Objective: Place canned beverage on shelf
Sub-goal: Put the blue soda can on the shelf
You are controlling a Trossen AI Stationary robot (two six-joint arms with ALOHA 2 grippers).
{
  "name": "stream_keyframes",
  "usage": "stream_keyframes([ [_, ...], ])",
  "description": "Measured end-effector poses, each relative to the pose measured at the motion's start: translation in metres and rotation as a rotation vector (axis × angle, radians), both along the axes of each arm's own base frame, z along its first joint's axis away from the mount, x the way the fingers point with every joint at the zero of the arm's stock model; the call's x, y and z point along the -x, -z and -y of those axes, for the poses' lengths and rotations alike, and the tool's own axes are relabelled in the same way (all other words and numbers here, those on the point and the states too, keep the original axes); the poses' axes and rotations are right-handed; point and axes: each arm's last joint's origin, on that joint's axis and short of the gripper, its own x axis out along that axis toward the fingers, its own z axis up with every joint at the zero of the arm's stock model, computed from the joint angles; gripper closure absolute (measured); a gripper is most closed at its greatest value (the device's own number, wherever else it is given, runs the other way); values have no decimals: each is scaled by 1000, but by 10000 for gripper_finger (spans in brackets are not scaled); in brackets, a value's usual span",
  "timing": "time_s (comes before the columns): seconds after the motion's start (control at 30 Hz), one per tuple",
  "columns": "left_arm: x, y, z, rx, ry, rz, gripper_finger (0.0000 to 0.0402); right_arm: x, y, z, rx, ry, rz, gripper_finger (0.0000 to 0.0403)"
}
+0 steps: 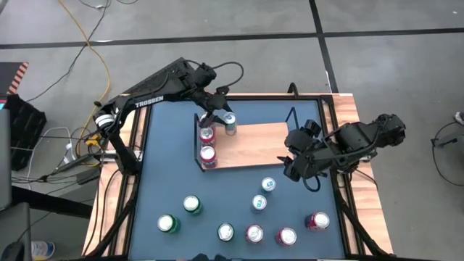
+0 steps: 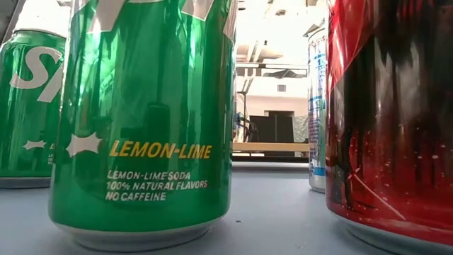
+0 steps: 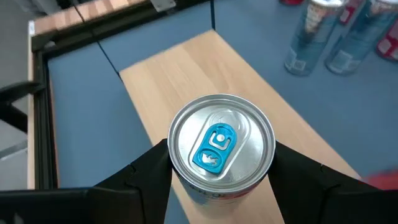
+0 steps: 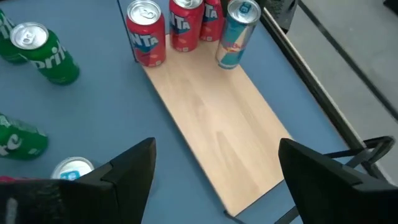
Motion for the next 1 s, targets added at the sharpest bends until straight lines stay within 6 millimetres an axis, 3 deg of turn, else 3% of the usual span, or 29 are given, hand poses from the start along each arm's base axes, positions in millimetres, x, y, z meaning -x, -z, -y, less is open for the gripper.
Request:
stream_keyframes([
  [0.23,10,-1,-9,33,9,-14,193,-2,0,5,10,9,-7,78],
  [0.57,13,13,-8,-12,39,-32,193,-5,0,13,22,25,-17,78],
  [1.0,14,12,-10,-26,45,-14,193,-7,0,20,41,27,-31,78],
])
